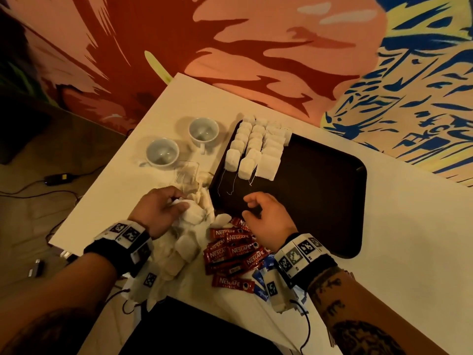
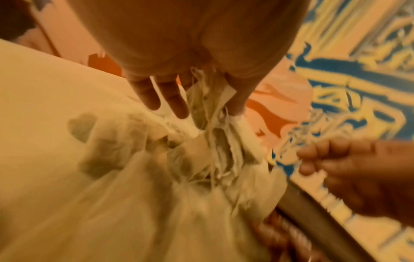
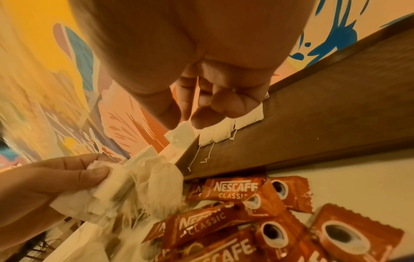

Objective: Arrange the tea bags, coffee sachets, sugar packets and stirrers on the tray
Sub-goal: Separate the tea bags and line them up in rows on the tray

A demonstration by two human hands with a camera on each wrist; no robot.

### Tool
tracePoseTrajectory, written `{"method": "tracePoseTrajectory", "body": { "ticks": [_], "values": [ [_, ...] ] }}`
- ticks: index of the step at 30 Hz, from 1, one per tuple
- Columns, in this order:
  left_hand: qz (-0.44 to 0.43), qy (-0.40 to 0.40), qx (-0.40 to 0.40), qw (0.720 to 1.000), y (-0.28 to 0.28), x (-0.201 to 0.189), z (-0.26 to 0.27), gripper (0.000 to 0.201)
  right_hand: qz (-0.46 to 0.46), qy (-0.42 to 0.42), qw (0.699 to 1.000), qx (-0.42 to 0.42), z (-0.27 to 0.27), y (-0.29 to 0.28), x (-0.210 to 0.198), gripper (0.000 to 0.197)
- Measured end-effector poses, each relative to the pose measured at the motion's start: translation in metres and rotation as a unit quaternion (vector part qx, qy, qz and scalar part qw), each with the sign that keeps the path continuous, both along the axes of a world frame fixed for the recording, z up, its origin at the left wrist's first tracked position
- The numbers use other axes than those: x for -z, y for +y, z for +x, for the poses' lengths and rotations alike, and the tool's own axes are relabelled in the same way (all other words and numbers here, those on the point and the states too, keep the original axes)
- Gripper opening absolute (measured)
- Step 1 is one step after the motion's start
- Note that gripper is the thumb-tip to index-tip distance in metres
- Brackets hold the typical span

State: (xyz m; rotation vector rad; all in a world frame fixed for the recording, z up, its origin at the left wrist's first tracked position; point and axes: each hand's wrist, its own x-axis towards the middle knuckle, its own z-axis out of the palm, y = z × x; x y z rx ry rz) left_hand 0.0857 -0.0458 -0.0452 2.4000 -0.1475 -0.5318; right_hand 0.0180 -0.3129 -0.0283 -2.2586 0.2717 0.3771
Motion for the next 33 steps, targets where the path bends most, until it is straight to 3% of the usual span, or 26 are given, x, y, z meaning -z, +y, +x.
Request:
{"method": "tracePoseTrajectory", "body": {
  "ticks": [3, 5, 8, 11, 13, 18, 20, 22, 30, 33],
  "values": [
    [-0.109, 0.033, -0.079, 0.99, 0.004, -0.009, 0.007, 0.009, 0.009, -0.007, 1.0, 0.005, 0.005, 0.001, -0.003, 0.031],
    [-0.208, 0.05, -0.152, 0.965, 0.005, -0.014, 0.011, 0.015, 0.017, -0.02, 1.0, 0.004, 0.008, 0.004, -0.006, 0.03],
    [-0.343, 0.088, -0.252, 0.9, 0.002, -0.021, 0.015, 0.011, 0.037, -0.033, 0.999, 0.001, 0.012, 0.011, -0.01, 0.028],
    [-0.455, 0.139, -0.287, 0.832, -0.005, -0.029, 0.018, 0.005, 0.071, -0.049, 0.996, -0.009, 0.018, 0.025, -0.016, 0.023],
    [-0.491, 0.162, -0.3, 0.802, -0.012, -0.033, 0.021, 0.007, 0.113, -0.063, 0.992, -0.006, 0.023, 0.036, -0.021, 0.023],
    [-0.519, 0.194, -0.258, 0.792, -0.04, -0.044, 0.024, 0.015, 0.223, -0.052, 0.973, 0.027, 0.044, 0.066, -0.029, 0.061],
    [-0.506, 0.202, -0.261, 0.797, -0.052, -0.049, 0.026, 0.006, 0.249, -0.039, 0.967, 0.049, 0.052, 0.073, -0.031, 0.037],
    [-0.489, 0.204, -0.273, 0.803, -0.061, -0.053, 0.027, 0.01, 0.254, -0.043, 0.963, 0.079, 0.057, 0.079, -0.03, 0.019],
    [-0.595, 0.237, -0.265, 0.721, -0.067, -0.056, 0.025, 0.032, 0.24, -0.037, 0.96, 0.141, 0.064, 0.09, -0.029, 0.026],
    [-0.612, 0.214, -0.249, 0.719, -0.068, -0.056, 0.022, 0.04, 0.27, -0.009, 0.945, 0.181, 0.066, 0.091, -0.034, 0.023]
  ]
}}
